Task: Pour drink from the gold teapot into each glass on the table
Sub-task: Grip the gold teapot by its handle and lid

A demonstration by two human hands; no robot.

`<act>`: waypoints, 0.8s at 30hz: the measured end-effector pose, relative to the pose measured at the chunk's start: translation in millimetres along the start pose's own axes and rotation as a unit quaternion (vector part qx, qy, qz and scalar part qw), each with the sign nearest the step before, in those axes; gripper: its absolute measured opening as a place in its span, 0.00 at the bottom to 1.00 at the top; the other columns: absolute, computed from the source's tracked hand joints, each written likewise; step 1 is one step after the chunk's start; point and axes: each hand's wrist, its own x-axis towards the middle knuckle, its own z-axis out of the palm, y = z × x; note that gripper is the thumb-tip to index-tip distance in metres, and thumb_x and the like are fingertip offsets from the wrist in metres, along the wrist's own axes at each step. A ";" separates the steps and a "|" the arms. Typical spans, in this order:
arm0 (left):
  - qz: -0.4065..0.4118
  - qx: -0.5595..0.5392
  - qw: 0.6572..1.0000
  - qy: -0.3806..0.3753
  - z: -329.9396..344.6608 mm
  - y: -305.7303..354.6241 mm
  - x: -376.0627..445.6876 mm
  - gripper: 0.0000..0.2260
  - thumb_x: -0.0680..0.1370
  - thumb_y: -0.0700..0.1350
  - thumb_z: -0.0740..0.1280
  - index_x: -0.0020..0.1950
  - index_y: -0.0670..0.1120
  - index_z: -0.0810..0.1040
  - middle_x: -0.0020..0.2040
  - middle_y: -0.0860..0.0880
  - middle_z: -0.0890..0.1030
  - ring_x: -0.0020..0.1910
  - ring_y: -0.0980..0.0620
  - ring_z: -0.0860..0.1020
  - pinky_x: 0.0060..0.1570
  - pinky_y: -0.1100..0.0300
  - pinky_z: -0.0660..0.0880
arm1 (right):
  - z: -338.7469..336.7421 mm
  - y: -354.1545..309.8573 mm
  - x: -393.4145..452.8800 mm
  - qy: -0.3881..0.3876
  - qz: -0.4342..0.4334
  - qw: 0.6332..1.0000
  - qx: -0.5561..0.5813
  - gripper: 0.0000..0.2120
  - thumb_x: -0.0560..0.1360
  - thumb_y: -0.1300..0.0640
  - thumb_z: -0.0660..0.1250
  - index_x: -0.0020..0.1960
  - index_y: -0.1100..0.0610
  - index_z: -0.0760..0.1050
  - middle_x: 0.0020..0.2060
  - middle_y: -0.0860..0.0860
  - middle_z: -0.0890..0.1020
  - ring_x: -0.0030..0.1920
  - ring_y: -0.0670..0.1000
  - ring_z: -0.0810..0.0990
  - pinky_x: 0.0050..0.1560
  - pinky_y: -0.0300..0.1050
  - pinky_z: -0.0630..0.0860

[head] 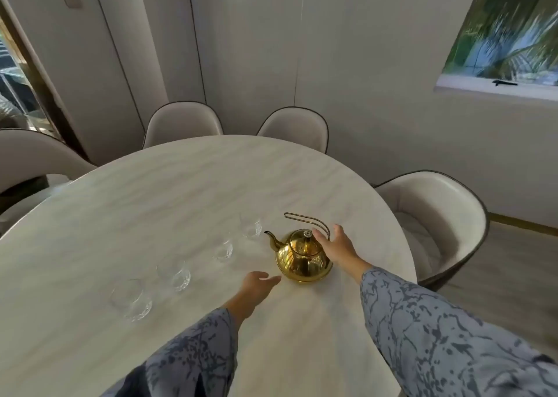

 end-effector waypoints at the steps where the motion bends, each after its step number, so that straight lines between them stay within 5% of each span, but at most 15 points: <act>1: -0.006 0.002 1.000 -0.011 2.6 4.7 5.2 0.32 0.74 0.55 0.71 0.74 0.42 0.70 0.66 0.43 0.77 0.62 0.45 0.77 0.56 0.54 0.75 | 1.4 -1.9 6.4 0.004 -0.003 1.000 0.006 0.41 0.77 0.34 0.63 0.80 0.58 0.57 0.76 0.58 0.66 0.75 0.59 0.67 0.69 0.53 0.68; 4: -0.040 -0.046 0.998 -0.012 10.3 18.5 17.4 0.32 0.75 0.54 0.71 0.75 0.41 0.67 0.67 0.43 0.76 0.64 0.43 0.76 0.56 0.52 0.74 | 4.8 -4.2 25.7 0.019 -0.019 1.000 0.008 0.36 0.77 0.35 0.63 0.74 0.58 0.67 0.70 0.57 0.74 0.69 0.57 0.74 0.64 0.50 0.73; 7: -0.065 -0.050 0.996 -0.020 25.0 27.0 26.7 0.36 0.76 0.56 0.71 0.78 0.42 0.62 0.72 0.42 0.71 0.69 0.41 0.73 0.63 0.50 0.74 | 4.4 -2.2 42.2 0.015 -0.024 0.999 0.020 0.28 0.75 0.35 0.65 0.61 0.58 0.75 0.53 0.54 0.81 0.52 0.51 0.78 0.50 0.43 0.75; 11: -0.080 -0.071 0.994 -0.033 42.0 33.6 43.4 0.40 0.74 0.62 0.69 0.78 0.43 0.59 0.73 0.42 0.70 0.70 0.42 0.71 0.67 0.46 0.73 | -2.4 1.9 61.2 -0.044 -0.032 0.997 0.047 0.27 0.71 0.33 0.69 0.38 0.57 0.71 0.30 0.51 0.76 0.32 0.47 0.75 0.39 0.41 0.74; 17: -0.118 -0.159 0.979 -0.041 59.3 37.5 58.2 0.40 0.71 0.66 0.69 0.75 0.46 0.62 0.65 0.46 0.71 0.66 0.44 0.71 0.65 0.44 0.74 | -0.3 2.9 76.0 -0.069 -0.029 0.993 0.086 0.28 0.68 0.39 0.76 0.26 0.54 0.64 0.22 0.48 0.67 0.24 0.46 0.66 0.36 0.43 0.70; 24: -0.132 -0.220 0.967 -0.007 60.9 37.4 68.5 0.41 0.69 0.66 0.72 0.73 0.46 0.63 0.71 0.44 0.72 0.69 0.42 0.71 0.66 0.43 0.73 | 13.9 4.0 69.5 -0.009 0.012 0.974 0.224 0.30 0.67 0.48 0.80 0.24 0.53 0.60 0.21 0.47 0.61 0.24 0.47 0.60 0.40 0.44 0.71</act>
